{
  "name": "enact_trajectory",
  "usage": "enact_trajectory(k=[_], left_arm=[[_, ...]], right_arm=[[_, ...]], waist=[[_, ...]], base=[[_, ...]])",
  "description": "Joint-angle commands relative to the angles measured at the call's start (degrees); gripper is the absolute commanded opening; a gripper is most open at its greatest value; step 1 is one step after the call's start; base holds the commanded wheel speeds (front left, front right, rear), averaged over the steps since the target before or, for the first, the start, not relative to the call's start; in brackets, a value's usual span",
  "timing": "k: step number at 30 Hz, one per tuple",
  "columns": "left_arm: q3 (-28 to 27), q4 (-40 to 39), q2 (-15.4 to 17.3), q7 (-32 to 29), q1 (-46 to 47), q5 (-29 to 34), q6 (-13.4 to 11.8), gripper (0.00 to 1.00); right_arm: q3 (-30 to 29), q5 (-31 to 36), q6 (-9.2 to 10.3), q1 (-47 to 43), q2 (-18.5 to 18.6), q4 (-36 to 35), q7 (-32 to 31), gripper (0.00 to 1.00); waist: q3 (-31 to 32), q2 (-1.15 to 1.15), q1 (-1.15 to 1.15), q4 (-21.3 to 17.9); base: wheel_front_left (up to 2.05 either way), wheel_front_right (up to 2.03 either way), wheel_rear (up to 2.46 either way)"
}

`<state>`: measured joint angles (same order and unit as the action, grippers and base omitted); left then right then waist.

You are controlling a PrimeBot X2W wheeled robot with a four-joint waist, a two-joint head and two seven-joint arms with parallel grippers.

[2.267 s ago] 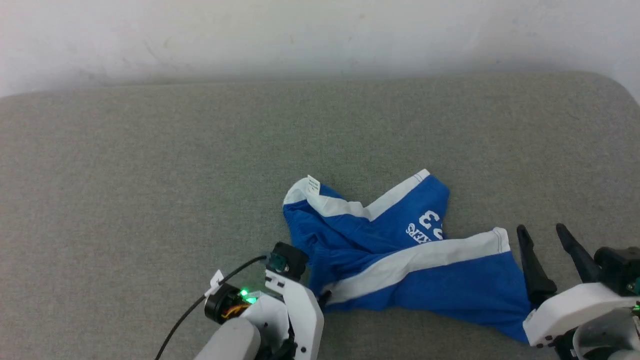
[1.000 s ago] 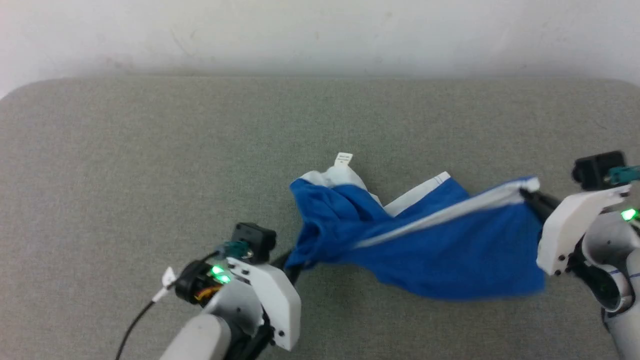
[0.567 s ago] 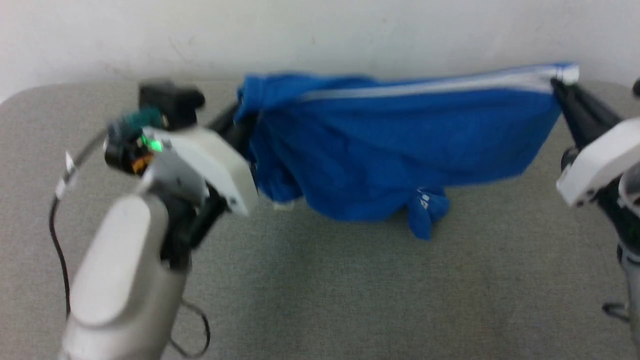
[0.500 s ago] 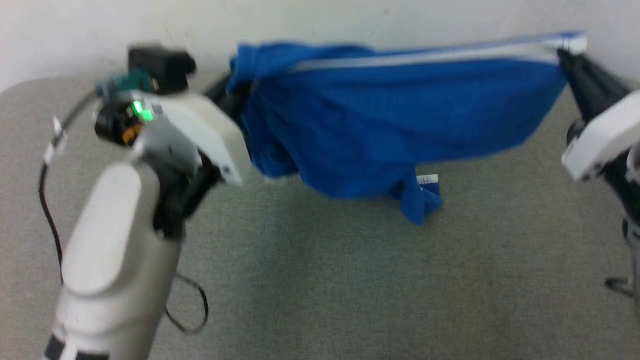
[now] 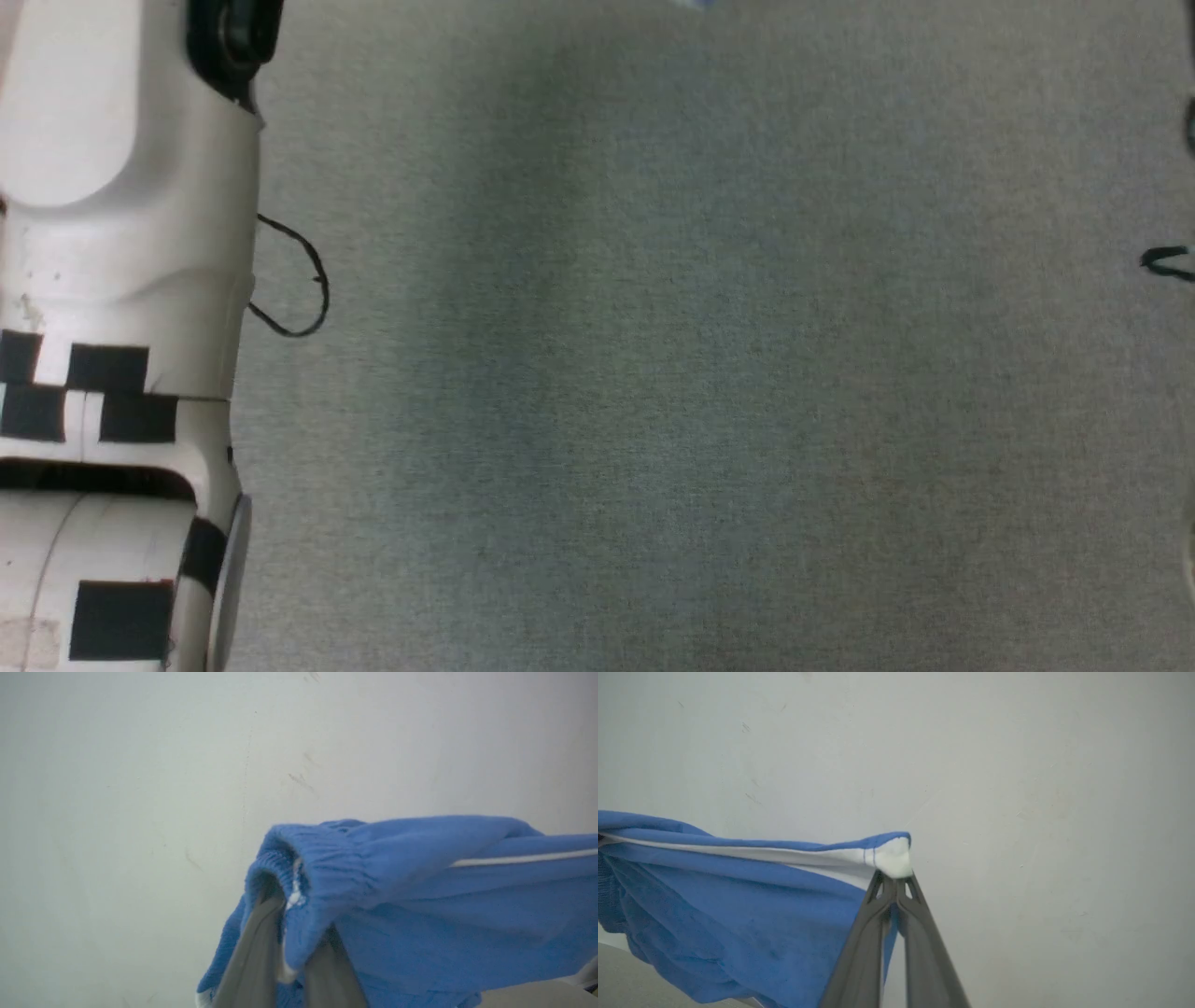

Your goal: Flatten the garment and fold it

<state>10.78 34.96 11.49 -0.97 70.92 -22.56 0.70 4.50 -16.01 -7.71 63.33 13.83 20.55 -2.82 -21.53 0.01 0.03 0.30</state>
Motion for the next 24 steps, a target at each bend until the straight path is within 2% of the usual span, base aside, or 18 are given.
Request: enact_trajectory(k=[1,8,13,18,24], left_arm=[[-0.72,4.09,0.36,3.20,0.66,0.71,-0.68,0.00],[-0.98,18.37,-2.21,11.33,-1.67,-0.08,-0.89,0.00],[-1.07,23.51,-4.64,14.32,-7.93,-1.76,1.42,0.00],[-0.04,23.41,-6.09,15.57,-19.57,-2.23,3.39,0.00],[1.87,15.83,-7.17,15.87,-35.84,-2.37,4.26,0.00]], right_arm=[[0.12,0.20,0.22,0.80,-0.17,3.38,2.15,0.00],[5.03,-1.76,0.22,-0.97,-4.13,15.38,8.54,0.00],[10.07,-4.22,0.22,-7.46,-4.50,18.87,11.87,0.00],[14.57,-6.14,0.22,-18.76,-1.49,15.22,14.02,0.00],[14.55,-5.72,0.22,-35.30,1.53,4.00,13.27,0.00]], waist=[[-3.59,-0.01,-0.03,-2.16],[-3.52,-0.01,-0.03,-2.56],[-1.84,-0.01,-0.03,-2.18],[2.31,-0.01,-0.03,-1.77],[8.25,-0.01,-0.03,-1.52]], base=[[0.00,0.00,0.00],[0.00,0.00,0.00],[0.00,0.00,0.00],[0.00,0.00,0.00],[0.00,0.00,0.00]])
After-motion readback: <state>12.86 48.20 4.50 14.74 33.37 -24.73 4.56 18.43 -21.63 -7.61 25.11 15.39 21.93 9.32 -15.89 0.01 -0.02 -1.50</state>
